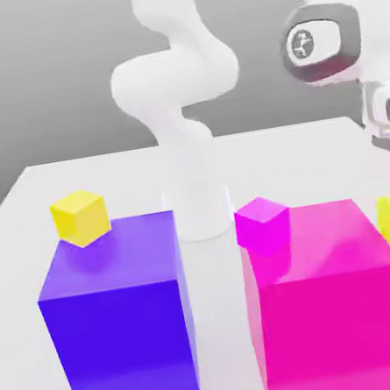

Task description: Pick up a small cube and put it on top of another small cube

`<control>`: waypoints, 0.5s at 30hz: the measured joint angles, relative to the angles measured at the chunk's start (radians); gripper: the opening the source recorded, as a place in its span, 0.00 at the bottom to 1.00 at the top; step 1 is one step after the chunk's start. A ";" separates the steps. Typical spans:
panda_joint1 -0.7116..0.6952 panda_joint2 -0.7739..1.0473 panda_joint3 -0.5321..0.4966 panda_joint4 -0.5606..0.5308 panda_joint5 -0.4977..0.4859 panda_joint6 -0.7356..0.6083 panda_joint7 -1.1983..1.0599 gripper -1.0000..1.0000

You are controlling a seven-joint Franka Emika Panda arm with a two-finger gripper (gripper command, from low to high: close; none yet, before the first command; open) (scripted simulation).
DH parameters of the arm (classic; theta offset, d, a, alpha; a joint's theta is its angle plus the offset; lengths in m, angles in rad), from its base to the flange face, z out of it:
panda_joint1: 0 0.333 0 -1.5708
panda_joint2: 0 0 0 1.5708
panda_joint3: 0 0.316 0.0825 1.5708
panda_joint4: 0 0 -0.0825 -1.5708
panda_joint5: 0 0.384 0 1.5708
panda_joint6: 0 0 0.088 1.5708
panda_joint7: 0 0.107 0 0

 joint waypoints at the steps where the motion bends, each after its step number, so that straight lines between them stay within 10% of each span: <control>1: -0.017 -0.023 -0.013 0.015 0.010 -0.042 0.032 0.00; 11: -0.140 -0.238 -0.131 0.073 0.223 -0.469 0.304 0.00; 15: -0.129 -0.219 -0.126 -0.018 0.275 -0.428 0.328 0.00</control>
